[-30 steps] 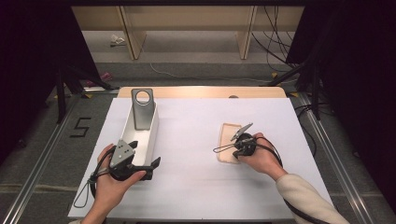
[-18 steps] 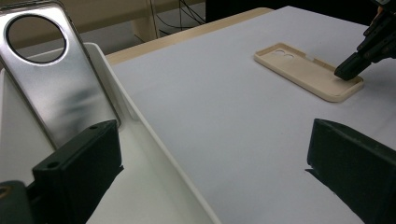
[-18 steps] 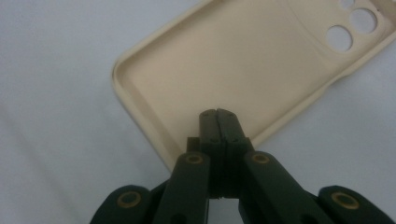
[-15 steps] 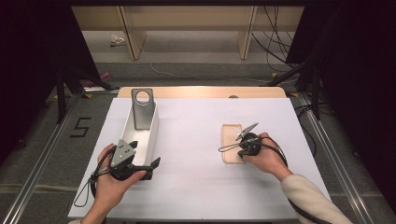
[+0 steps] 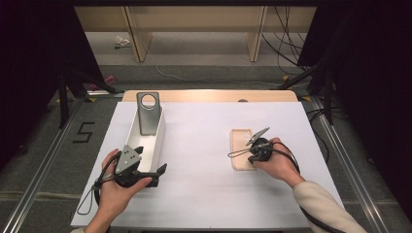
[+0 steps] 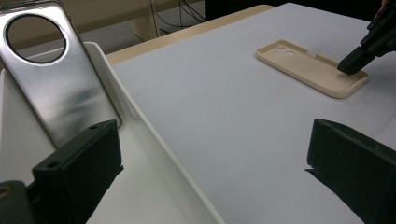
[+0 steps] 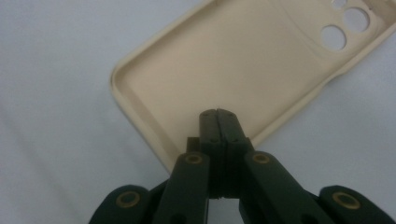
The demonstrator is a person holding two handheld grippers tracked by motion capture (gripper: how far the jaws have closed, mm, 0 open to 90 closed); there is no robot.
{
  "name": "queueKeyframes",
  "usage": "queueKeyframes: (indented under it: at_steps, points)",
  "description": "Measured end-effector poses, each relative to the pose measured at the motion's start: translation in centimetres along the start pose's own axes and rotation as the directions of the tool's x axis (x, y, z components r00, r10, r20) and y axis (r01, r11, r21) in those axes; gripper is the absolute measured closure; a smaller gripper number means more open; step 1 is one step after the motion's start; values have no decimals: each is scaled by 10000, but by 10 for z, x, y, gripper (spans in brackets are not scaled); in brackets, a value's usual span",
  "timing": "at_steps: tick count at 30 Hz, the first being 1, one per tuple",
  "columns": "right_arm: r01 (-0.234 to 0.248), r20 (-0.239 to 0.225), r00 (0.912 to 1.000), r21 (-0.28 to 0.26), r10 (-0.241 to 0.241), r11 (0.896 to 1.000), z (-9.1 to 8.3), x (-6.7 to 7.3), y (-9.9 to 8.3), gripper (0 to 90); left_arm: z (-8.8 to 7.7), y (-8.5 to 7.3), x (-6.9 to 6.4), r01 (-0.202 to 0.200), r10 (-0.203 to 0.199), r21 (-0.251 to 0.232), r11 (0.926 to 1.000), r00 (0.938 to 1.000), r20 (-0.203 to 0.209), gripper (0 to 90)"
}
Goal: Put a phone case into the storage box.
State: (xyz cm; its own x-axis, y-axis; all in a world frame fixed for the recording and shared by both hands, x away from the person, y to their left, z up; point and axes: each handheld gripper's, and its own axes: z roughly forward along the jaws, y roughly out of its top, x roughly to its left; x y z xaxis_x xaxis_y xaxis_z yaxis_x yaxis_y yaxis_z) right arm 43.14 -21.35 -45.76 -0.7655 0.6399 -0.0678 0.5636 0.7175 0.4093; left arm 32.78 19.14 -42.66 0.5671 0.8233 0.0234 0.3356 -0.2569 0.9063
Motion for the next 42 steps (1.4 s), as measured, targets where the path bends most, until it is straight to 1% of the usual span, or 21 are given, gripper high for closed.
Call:
queueKeyframes:
  at_steps: [4, 7, 9, 10, 13, 14, 15, 17, 19, 21, 22, 25, 28, 31, 32, 33, 34, 35, 37, 39, 42]
  points:
    - [286, -21, 9996, -271, -287, 9992, -5, 1, 2, 828, 0, 0, 1, -21, 21, 6, 10000, 10000, -3, 25]
    - [992, -123, 9949, -474, -999, 9939, -9, 4, 6, 759, 0, 0, 0, -18, 18, 6, 10000, 10000, 6, 25]
    - [1563, -236, 9873, -277, -1570, 9873, -10, 7, 8, 666, 0, 0, 0, -20, 20, -3, 10000, 10000, 9, 25]
    - [2031, -338, 9785, -136, -2034, 9791, -11, 9, 9, 633, 1, 0, 0, -14, 14, -9, 10000, 10000, 12, 25]
    - [2682, -438, 9627, 188, -2672, 9632, -10, 15, 11, 568, 1, 0, 0, -15, 15, 1, 10000, 10000, 23, 25]
    - [3028, -464, 9524, 332, -3012, 9525, -9, 16, 12, 556, 1, 0, 0, -8, 8, -4, 10000, 10000, 24, 25]
    - [3107, -459, 9500, 466, -3087, 9494, -9, 18, 12, 547, 1, 0, 0, -3, 3, -12, 10000, 10000, 26, 25]
    - [3506, -505, 9362, 653, -3478, 9342, -7, 19, 13, 522, 1, 1, 0, 2, -2, -23, 10000, 10000, 21, 25]
    - [3656, -476, 9307, 831, -3628, 9271, -5, 21, 14, 515, 1, 1, -1, 5, -5, -21, 10000, 10000, 33, 25]
    - [3965, -478, 9180, 1062, -3936, 9119, -4, 22, 15, 508, 1, 1, -1, -4, 4, -22, 10000, 10000, 40, 25]
    - [3957, -431, 9184, 1144, -3934, 9112, -3, 24, 16, 506, 1, 1, -1, -4, 4, -26, 10000, 10000, 43, 25]
    - [4333, -420, 9010, 1388, -4319, 8905, 0, 25, 18, 496, 1, 1, -1, -21, 21, -31, 10000, 10000, 63, 25]
    - [4579, -341, 8879, 1621, -4587, 8741, 2, 27, 20, 495, 1, 1, -1, -15, 15, -28, 10000, 10000, 62, 25]
    - [4676, -309, 8822, 1739, -4698, 8667, 3, 29, 23, 496, 1, 1, -1, -7, 7, -32, 10000, 10000, 54, 25]
    - [4668, -309, 8828, 1681, -4687, 8682, 4, 30, 23, 496, 1, 1, -1, -15, 15, -33, 10000, 10000, 63, 25]
    - [4795, -268, 8752, 1793, -4829, 8590, 4, 30, 25, 497, 1, 1, -1, -19, 19, -28, 10000, 10000, 62, 25]
    - [4712, -247, 8795, 1843, -4752, 8625, 4, 31, 26, 497, 1, 1, -1, -18, 18, -31, 10000, 10000, 67, 25]
    - [4898, -233, 8686, 1913, -4949, 8506, 4, 31, 27, 497, 1, 1, -1, -22, 23, -36, 10000, 10000, 68, 25]
    - [4924, -210, 8669, 1905, -4980, 8493, 5, 32, 28, 498, 1, 1, -1, -17, 18, -37, 10000, 10000, 62, 25]
    - [4999, -179, 8617, 2004, -5070, 8426, 5, 32, 28, 498, 1, 1, -1, -9, 9, -30, 10000, 10000, 62, 25]
    - [4965, -205, 8638, 2040, -5034, 8437, 5, 32, 29, 500, 1, 1, -1, -15, 15, -42, 10000, 10000, 61, 25]
